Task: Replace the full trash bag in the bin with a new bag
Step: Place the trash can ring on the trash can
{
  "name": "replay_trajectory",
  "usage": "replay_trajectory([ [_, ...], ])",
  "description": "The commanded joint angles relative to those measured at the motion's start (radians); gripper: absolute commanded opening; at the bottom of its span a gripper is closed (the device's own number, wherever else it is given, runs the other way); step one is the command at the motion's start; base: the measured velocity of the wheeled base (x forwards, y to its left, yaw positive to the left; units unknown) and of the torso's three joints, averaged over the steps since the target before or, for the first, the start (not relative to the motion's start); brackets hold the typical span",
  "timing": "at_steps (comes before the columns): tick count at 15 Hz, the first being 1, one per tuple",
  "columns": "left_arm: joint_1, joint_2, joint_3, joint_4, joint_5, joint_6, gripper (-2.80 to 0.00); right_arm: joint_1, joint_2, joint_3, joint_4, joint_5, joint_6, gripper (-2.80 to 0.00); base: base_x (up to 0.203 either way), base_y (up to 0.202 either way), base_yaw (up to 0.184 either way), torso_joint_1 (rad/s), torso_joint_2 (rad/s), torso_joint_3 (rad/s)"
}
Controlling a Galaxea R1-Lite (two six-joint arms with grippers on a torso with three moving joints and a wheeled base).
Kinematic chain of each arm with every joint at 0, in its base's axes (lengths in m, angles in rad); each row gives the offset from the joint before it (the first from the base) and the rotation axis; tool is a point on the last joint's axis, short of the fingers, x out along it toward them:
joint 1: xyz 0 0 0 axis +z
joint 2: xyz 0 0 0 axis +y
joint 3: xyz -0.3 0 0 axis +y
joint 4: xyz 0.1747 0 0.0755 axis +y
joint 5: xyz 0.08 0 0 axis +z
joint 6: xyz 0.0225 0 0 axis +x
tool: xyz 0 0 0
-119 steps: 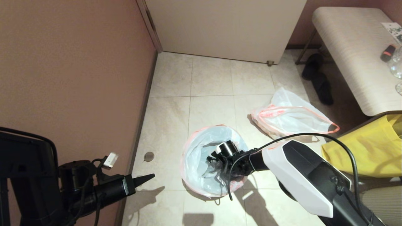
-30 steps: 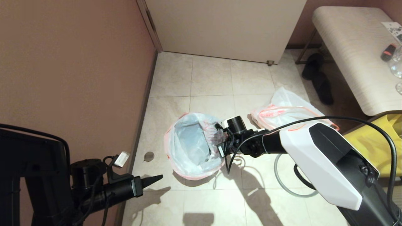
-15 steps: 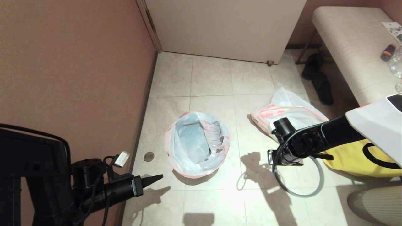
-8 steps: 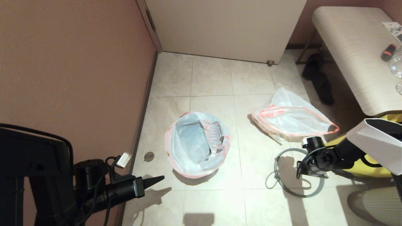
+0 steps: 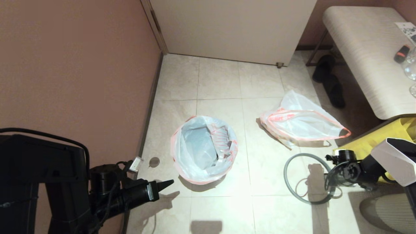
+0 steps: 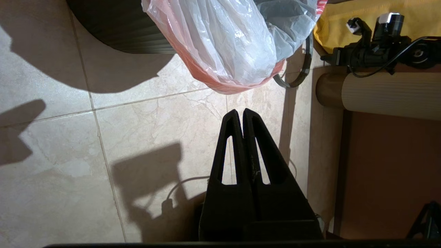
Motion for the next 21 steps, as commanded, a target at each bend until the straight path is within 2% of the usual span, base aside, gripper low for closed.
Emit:
replay_trajectory([
  [1,-0.003,0.008,-0.001,-0.047,-0.003,-0.001,-2.80,-0.027,0.043,-0.009,0.000,0.022,-0.007,-2.80,0.000,0.000,0.000,0.000,0.00,0.000],
  [4,-0.009,0.014,0.000,-0.047,-0.002,0.013,-2.80,-0.056,0.115,-0.028,-0.008,0.032,-0.022,-2.80,0.000,0.000,0.000,0.000,0.00,0.000],
  [5,-0.009,0.014,0.000,-0.047,-0.002,0.017,-2.80,-0.066,0.130,-0.042,-0.031,0.033,-0.027,0.00,0.000,0.000,0.000,0.000,0.00,0.000],
  [8,-0.009,0.015,0.004,-0.047,-0.002,0.019,-2.80,-0.072,0.166,-0.064,-0.084,0.035,-0.024,0.00,0.000,0.000,0.000,0.000,0.00,0.000],
  [11,-0.008,0.012,0.014,-0.047,-0.002,0.028,-2.80,-0.081,0.267,-0.164,-0.080,0.031,-0.019,0.00,0.000,0.000,0.000,0.000,0.00,0.000],
  [12,-0.008,0.012,0.012,-0.047,-0.002,0.030,-2.80,-0.088,0.295,-0.209,-0.067,0.027,-0.019,-2.42,0.000,0.000,0.000,0.000,0.00,0.000],
  [13,-0.008,0.013,0.012,-0.047,-0.002,0.030,-2.80,-0.090,0.304,-0.223,-0.032,0.025,-0.019,-2.80,0.000,0.000,0.000,0.000,0.00,0.000],
  [21,-0.009,0.015,0.011,-0.047,-0.002,0.031,-2.80,-0.089,0.306,-0.223,0.016,0.025,-0.025,-2.80,0.000,0.000,0.000,0.000,0.00,0.000],
])
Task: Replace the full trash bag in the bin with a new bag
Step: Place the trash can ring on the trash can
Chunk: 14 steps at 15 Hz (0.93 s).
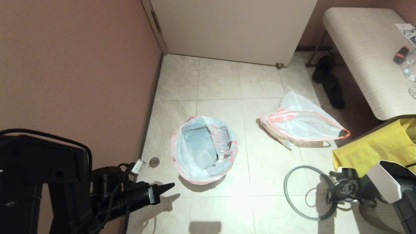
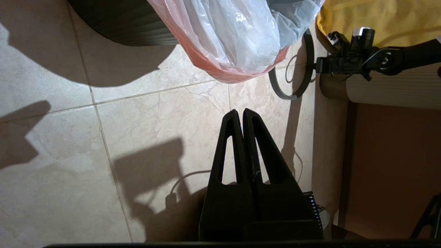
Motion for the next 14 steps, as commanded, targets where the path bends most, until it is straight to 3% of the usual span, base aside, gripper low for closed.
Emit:
replay_trajectory([
  [1,0.000,0.001,0.000,-0.048,-0.005,-0.003,-2.80,-0.001,-0.022,0.013,0.002,0.000,0.000,-2.80,0.000,0.000,0.000,0.000,0.00,0.000],
  [5,-0.002,-0.002,0.000,-0.048,-0.005,-0.003,-2.80,0.017,-0.244,0.219,-0.008,0.004,0.008,-2.80,0.000,0.000,0.000,0.000,0.00,0.000],
  [9,-0.002,-0.008,0.003,-0.048,-0.008,-0.003,-2.80,0.084,-0.538,0.475,-0.054,0.005,0.073,-2.80,0.000,0.000,0.000,0.000,0.00,0.000],
  [12,-0.002,-0.010,0.003,-0.048,-0.008,-0.003,-2.80,0.157,-0.805,0.565,-0.052,0.005,0.137,-2.80,0.000,0.000,0.000,0.000,0.00,0.000],
  [14,0.004,-0.029,0.004,-0.048,-0.009,-0.005,-2.80,0.251,-0.971,0.568,0.006,0.005,0.170,-2.80,0.000,0.000,0.000,0.000,0.00,0.000],
])
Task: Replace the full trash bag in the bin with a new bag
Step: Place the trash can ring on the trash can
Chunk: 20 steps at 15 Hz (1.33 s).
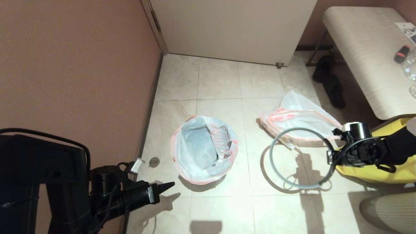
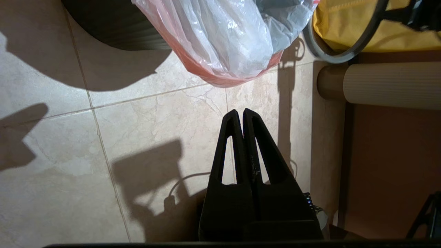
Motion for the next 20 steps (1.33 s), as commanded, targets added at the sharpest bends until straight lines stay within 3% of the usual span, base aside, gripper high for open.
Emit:
replay_trajectory([
  [1,0.008,-0.030,0.006,-0.048,-0.004,-0.005,-2.80,0.106,-0.197,-0.016,0.042,-0.001,0.016,-2.80,0.000,0.000,0.000,0.000,0.00,0.000],
  [5,0.058,-0.052,0.004,-0.048,-0.007,-0.006,-2.80,0.417,-0.211,-0.268,0.198,-0.026,0.063,-2.80,0.000,0.000,0.000,0.000,0.00,0.000],
  [9,0.093,-0.079,0.019,-0.048,-0.049,-0.004,-2.80,0.594,-0.031,-0.606,0.336,-0.069,0.071,-2.80,0.000,0.000,0.000,0.000,0.00,0.000],
  [12,0.145,-0.087,0.016,-0.048,-0.106,-0.005,-2.80,0.667,0.163,-0.769,0.408,-0.081,0.065,-2.80,0.000,0.000,0.000,0.000,0.00,0.000],
  [15,0.143,-0.085,0.018,-0.048,-0.107,-0.004,-2.80,0.724,0.267,-0.791,0.395,-0.083,0.056,-2.80,0.000,0.000,0.000,0.000,0.00,0.000],
  [20,0.137,-0.070,0.016,-0.048,-0.107,-0.004,-2.80,0.718,0.310,-0.795,0.294,-0.131,0.026,-2.80,0.000,0.000,0.000,0.000,0.00,0.000],
])
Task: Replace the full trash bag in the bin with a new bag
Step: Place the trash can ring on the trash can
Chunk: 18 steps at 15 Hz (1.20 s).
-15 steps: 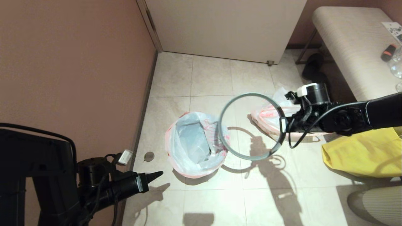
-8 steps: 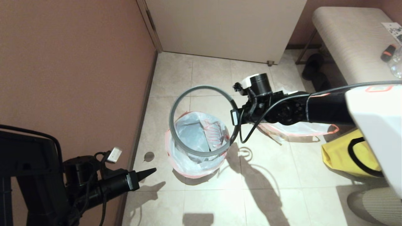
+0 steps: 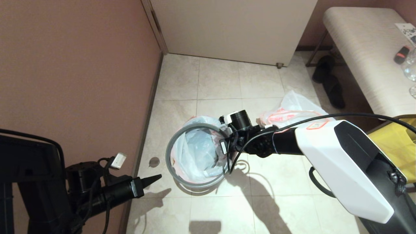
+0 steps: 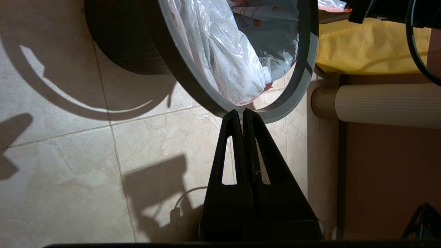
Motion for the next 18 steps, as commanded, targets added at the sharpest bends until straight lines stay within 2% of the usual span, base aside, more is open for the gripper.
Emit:
replay_trajectory([
  [1,-0.001,0.006,-0.002,-0.048,-0.004,-0.002,-2.80,-0.008,0.006,0.000,-0.002,-0.004,0.000,-2.80,0.000,0.000,0.000,0.000,0.00,0.000],
  [6,-0.005,0.024,-0.013,-0.048,-0.004,-0.001,-2.80,0.002,-0.091,0.006,0.058,-0.005,0.009,-2.80,0.000,0.000,0.000,0.000,0.00,0.000],
  [9,-0.004,0.026,-0.016,-0.048,-0.004,-0.002,-2.80,-0.004,-0.064,0.007,0.055,-0.037,0.009,-2.80,0.000,0.000,0.000,0.000,0.00,0.000],
  [18,-0.010,0.034,-0.017,-0.048,-0.004,-0.001,-2.80,-0.033,-0.020,0.007,0.019,-0.039,0.004,-2.80,0.000,0.000,0.000,0.000,0.00,0.000],
])
